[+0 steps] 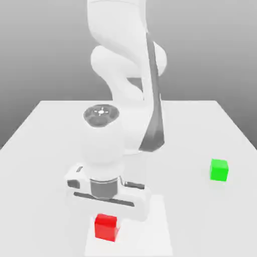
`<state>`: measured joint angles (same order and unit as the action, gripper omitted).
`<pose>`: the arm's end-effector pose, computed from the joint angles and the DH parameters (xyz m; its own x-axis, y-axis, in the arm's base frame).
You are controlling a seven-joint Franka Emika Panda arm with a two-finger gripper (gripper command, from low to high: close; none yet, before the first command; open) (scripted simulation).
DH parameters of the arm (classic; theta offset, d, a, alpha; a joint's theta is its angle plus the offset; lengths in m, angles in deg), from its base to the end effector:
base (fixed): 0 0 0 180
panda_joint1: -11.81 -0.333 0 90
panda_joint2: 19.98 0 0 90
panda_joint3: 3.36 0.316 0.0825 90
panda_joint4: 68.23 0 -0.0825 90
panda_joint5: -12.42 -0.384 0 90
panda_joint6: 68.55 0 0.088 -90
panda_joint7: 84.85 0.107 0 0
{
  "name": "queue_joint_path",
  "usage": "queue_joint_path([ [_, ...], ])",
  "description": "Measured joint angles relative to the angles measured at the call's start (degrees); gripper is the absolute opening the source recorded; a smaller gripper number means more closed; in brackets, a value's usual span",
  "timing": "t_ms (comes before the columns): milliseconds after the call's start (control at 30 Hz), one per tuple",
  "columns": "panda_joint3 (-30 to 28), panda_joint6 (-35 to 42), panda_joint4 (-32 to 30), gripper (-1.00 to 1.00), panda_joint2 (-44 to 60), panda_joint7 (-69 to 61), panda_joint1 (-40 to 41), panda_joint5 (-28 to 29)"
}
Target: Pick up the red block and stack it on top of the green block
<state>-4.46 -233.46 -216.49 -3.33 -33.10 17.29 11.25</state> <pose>0.4341 -0.0519 0.1559 0.5088 -0.8609 0.0002 -0.8609 -0.5088 0.0000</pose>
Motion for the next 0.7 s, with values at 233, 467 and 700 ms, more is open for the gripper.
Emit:
queue_joint_path([
  [233,3.3,8.5,-2.9,-1.0,-11.6,5.8,-4.0,-0.8],
  [467,10.9,10.3,-7.8,-1.0,-18.7,23.7,-21.5,-5.6],
  [700,21.2,11.6,-12.9,-1.0,-25.3,42.8,-31.9,-9.1],
])
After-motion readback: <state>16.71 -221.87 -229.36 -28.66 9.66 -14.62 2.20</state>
